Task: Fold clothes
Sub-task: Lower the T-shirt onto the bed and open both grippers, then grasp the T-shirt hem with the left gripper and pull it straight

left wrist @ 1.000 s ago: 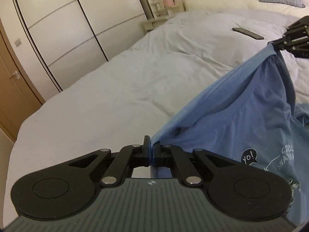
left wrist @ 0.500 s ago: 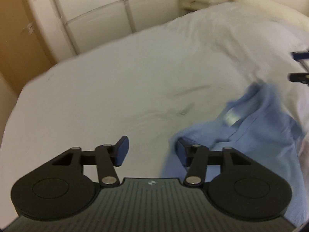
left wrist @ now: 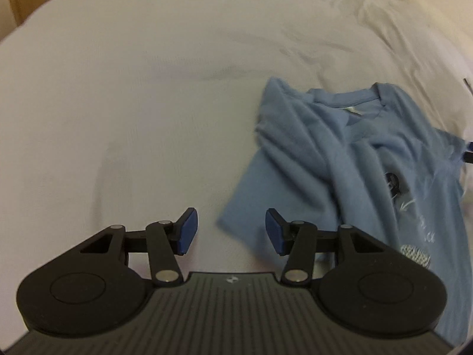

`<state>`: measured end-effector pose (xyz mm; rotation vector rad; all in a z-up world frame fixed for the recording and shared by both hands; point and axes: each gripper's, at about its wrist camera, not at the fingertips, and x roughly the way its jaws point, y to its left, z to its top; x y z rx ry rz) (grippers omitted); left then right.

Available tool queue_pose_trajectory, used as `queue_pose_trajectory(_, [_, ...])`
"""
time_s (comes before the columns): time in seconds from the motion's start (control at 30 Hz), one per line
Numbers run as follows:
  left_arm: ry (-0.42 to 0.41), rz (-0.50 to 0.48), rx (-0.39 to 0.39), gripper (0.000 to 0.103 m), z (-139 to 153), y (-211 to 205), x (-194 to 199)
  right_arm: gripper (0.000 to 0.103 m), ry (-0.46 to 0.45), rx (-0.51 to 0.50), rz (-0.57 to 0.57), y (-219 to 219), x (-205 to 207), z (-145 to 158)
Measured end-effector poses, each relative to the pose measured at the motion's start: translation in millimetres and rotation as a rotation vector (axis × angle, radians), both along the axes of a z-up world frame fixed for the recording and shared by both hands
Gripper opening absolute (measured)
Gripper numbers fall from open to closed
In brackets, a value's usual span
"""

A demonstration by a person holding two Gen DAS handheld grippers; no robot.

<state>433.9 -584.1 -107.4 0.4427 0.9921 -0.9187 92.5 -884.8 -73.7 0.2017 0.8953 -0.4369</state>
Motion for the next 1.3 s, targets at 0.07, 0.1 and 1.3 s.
queue_pose_trajectory(0.07, [0.019, -0.034, 0.014, 0.034, -11.1, -14.4, 0.8, 0.065, -0.014, 0.002, -0.015, -7.1, 2.0, -7.4])
queue_pose_trajectory(0.1, [0.033, -0.051, 0.024, 0.025, -15.3, -20.2, 0.7, 0.065, -0.020, 0.003, -0.020, -10.5, 3.3, -11.1])
queue_pose_trajectory(1.3, [0.094, -0.042, 0.170, 0.039, 27.3, 134.0, -137.3, 0.040, -0.027, 0.485, -0.078, 117.5, -103.7, 7.7])
